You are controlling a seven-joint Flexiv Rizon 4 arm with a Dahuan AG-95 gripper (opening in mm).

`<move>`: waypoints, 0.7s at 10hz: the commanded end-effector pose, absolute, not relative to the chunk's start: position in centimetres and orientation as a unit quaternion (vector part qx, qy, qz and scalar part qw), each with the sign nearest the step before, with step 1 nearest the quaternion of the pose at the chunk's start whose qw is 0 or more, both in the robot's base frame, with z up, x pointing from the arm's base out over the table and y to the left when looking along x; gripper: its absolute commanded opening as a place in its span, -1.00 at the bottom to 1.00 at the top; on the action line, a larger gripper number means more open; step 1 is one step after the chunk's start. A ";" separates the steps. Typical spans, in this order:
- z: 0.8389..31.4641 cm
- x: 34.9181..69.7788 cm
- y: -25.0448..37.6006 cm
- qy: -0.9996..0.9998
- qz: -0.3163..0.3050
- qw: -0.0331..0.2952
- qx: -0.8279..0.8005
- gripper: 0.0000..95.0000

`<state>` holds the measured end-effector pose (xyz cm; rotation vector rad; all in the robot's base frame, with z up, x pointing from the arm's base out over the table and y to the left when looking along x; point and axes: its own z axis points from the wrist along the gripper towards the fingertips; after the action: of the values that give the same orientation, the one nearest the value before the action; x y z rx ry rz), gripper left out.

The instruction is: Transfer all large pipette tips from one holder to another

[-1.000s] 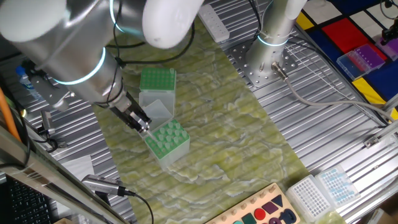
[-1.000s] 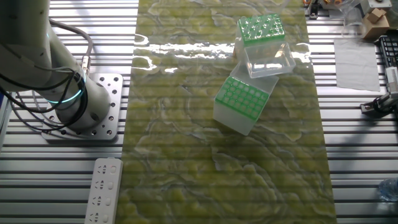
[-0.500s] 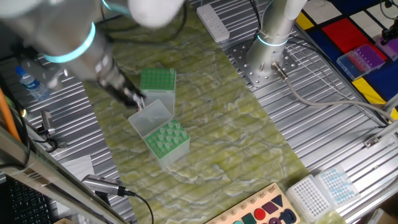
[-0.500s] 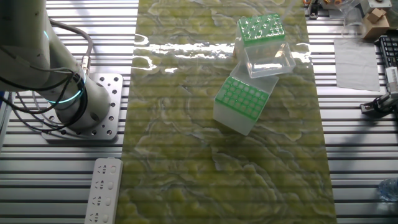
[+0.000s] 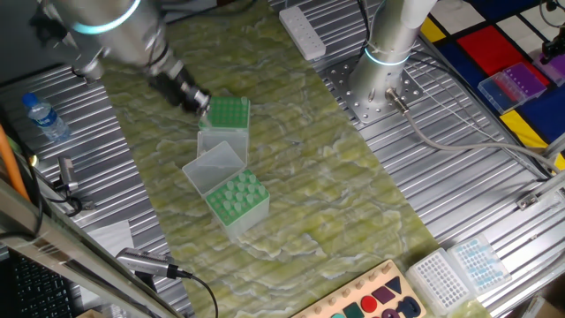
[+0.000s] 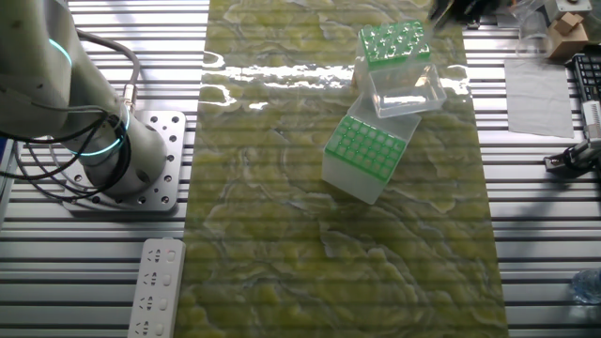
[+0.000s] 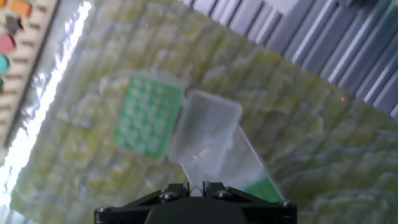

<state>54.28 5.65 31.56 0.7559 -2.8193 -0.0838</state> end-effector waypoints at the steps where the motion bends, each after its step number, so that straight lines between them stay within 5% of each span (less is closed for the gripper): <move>1: 30.9 52.9 3.2 -0.959 -0.027 0.111 0.259 -1.00; 7: 29.4 51.9 2.9 -0.962 -0.020 0.111 0.247 -1.00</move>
<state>51.99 2.99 29.48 0.7505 -2.8172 -0.0586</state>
